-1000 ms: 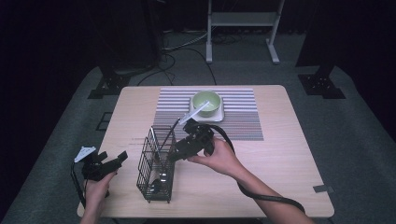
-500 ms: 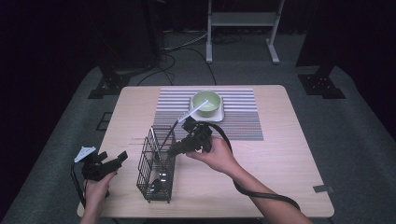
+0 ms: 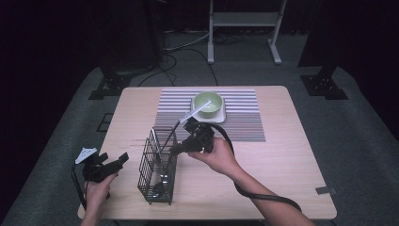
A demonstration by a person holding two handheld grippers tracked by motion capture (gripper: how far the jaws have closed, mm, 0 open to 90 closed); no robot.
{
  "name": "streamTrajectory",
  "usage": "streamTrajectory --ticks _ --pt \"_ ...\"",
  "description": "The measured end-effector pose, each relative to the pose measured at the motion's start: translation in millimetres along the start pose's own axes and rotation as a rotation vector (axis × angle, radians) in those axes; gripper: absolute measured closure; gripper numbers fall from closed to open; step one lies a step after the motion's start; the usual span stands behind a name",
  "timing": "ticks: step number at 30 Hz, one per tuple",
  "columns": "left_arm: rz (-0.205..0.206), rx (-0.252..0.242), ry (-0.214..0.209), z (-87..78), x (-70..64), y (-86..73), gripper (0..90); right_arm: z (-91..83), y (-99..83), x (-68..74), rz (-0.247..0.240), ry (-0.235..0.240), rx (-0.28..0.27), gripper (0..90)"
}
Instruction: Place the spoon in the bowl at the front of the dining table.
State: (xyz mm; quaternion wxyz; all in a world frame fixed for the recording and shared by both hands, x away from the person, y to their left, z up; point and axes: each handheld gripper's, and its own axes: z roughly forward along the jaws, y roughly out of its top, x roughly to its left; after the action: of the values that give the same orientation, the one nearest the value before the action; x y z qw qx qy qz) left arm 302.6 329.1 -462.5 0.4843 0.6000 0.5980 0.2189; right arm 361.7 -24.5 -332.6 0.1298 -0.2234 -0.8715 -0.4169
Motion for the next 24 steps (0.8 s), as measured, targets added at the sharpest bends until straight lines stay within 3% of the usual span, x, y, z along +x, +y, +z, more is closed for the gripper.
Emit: streamTrajectory --ticks 24 --pt "0.000 0.000 -0.002 0.3 0.0 -0.1 1.0 -36.4 10.9 -2.4 0.076 0.059 -0.120 88.8"
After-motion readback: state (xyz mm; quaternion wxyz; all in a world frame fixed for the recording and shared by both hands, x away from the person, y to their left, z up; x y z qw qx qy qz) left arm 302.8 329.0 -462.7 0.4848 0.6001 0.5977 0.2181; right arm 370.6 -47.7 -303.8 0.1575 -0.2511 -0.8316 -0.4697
